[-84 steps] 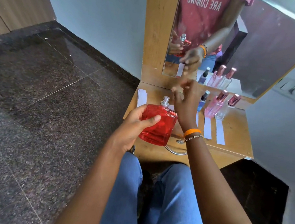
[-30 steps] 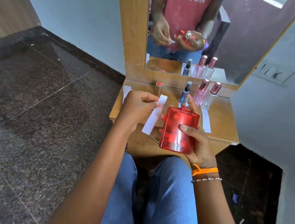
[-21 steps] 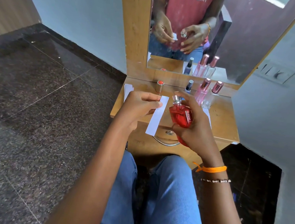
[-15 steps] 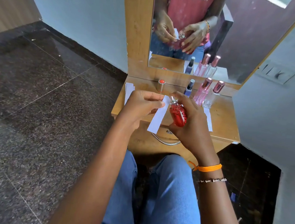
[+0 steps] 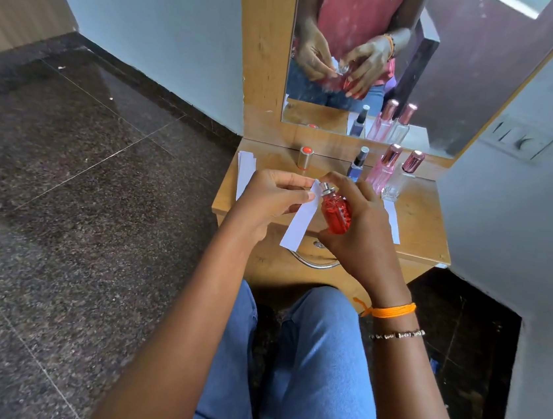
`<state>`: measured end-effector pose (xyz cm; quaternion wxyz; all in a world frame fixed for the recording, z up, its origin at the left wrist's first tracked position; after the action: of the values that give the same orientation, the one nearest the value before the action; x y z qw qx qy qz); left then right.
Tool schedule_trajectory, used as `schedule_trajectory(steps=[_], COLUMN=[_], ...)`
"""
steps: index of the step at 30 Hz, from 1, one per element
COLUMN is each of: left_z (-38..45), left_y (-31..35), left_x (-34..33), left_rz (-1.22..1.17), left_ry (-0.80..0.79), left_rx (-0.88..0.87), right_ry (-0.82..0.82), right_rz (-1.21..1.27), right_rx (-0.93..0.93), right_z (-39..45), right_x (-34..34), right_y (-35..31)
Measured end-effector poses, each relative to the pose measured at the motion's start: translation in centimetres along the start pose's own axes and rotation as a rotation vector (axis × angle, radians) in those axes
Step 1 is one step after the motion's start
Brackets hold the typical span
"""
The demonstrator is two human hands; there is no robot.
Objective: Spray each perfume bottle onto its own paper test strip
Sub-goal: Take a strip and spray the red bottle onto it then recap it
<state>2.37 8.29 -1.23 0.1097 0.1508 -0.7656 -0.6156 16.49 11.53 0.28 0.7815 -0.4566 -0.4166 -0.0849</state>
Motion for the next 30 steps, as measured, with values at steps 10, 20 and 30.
schedule_trajectory(steps=[10, 20, 30], left_z=[0.7, 5.4, 6.6], left_y=[-0.9, -2.7, -2.1], left_x=[0.2, -2.3, -3.7], left_rz=[0.004, 0.292, 0.698], left_ry=[0.041, 0.235, 0.315], left_rx=[0.031, -0.007, -0.130], right_ry=[0.035, 0.081, 0.056], right_rz=[0.098, 0.141, 0.157], right_rx=[-0.071, -0.106, -0.142], right_z=[-0.1, -0.3, -0.1], right_x=[1.0, 2.7, 2.2], right_y=[1.0, 2.7, 4.2])
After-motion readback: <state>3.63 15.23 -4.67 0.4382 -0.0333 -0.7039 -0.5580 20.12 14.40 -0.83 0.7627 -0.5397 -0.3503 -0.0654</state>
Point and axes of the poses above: each hand's wrist, its own z-axis towards the middle knuckle, its own x-axis out of the back of the hand, y = z × x, the point moved 4 cm from there along z, towards the middle knuckle, and after that the axes turned 3 degrees about -y, right-handed, at the moved point
